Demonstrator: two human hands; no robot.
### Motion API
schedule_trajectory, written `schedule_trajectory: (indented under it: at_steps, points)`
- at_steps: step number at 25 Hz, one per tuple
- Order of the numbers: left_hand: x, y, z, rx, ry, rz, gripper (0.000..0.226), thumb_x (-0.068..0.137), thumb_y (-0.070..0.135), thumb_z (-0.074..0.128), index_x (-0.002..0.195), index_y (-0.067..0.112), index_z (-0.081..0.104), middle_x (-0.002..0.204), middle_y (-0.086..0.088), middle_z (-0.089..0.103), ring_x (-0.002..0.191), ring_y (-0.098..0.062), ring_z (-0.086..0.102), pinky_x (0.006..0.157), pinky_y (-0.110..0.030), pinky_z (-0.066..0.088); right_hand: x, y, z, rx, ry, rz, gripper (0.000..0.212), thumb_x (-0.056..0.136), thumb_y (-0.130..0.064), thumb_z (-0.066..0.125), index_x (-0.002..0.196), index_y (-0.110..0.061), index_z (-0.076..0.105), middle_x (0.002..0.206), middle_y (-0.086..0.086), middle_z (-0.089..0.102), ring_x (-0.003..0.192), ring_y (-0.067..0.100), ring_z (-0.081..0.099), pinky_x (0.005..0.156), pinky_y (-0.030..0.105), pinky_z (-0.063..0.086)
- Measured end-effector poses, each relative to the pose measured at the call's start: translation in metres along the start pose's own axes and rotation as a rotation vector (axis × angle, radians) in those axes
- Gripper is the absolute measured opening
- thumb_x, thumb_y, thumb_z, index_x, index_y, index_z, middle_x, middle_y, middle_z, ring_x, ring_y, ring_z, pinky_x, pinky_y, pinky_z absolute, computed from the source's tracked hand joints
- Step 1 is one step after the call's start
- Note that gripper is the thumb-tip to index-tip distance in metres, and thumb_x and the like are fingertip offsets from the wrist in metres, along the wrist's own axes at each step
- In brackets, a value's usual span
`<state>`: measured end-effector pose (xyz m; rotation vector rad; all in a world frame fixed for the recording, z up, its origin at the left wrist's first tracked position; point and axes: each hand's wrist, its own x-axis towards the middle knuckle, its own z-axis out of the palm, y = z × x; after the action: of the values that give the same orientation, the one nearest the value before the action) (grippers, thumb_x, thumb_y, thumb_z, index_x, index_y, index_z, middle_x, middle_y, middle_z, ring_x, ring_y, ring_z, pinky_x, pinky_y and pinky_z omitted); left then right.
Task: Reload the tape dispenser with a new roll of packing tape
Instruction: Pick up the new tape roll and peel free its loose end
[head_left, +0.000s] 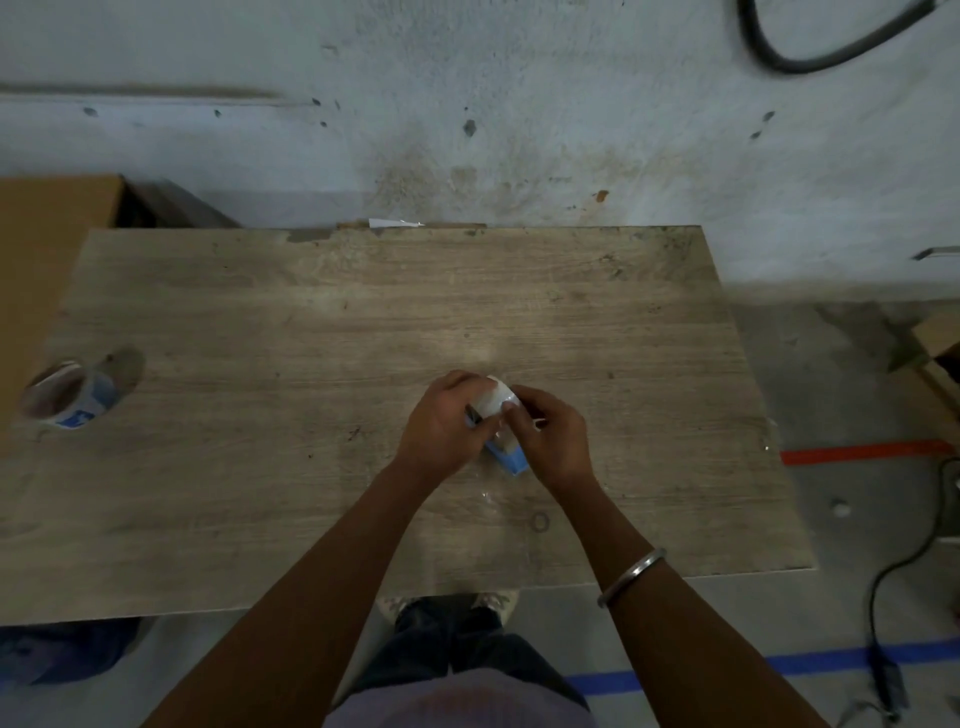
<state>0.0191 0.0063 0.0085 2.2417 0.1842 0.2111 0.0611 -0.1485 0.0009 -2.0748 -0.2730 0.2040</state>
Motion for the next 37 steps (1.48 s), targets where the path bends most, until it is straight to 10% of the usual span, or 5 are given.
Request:
schedule_trajectory:
  at_steps: [23, 30, 37]
  points:
    - [-0.002, 0.001, 0.005, 0.11, -0.011, 0.023, 0.039, 0.074, 0.019, 0.078, 0.112, 0.013, 0.069, 0.11, -0.002, 0.065, 0.102, -0.02, 0.058, 0.082, -0.022, 0.04, 0.008, -0.015, 0.016, -0.566, 0.196, -0.079, 0.009, 0.084, -0.02, 0.058, 0.077, -0.015, 0.062, 0.076, -0.001, 0.064, 0.066, 0.019, 0.059, 0.061, 0.04, 0.05]
    - [0.004, 0.014, 0.011, 0.205, -0.014, -0.104, 0.05, 0.082, 0.059, 0.06, 0.123, 0.03, 0.061, 0.116, 0.007, 0.056, 0.105, -0.012, 0.052, 0.077, -0.032, 0.051, 0.015, -0.006, 0.0, 0.384, 0.048, 0.475, 0.023, 0.089, -0.004, 0.049, 0.093, -0.01, 0.071, 0.087, 0.007, 0.072, 0.08, 0.017, 0.067, 0.068, 0.026, 0.051]
    - [0.008, 0.018, 0.02, 0.292, 0.002, -0.087, 0.04, 0.09, 0.046, 0.062, 0.125, 0.027, 0.063, 0.12, 0.001, 0.057, 0.111, -0.019, 0.047, 0.079, -0.033, 0.05, -0.001, 0.005, -0.012, 0.547, -0.157, 0.383, 0.031, 0.09, 0.005, 0.049, 0.104, -0.008, 0.074, 0.098, 0.007, 0.076, 0.093, 0.019, 0.07, 0.084, 0.029, 0.055]
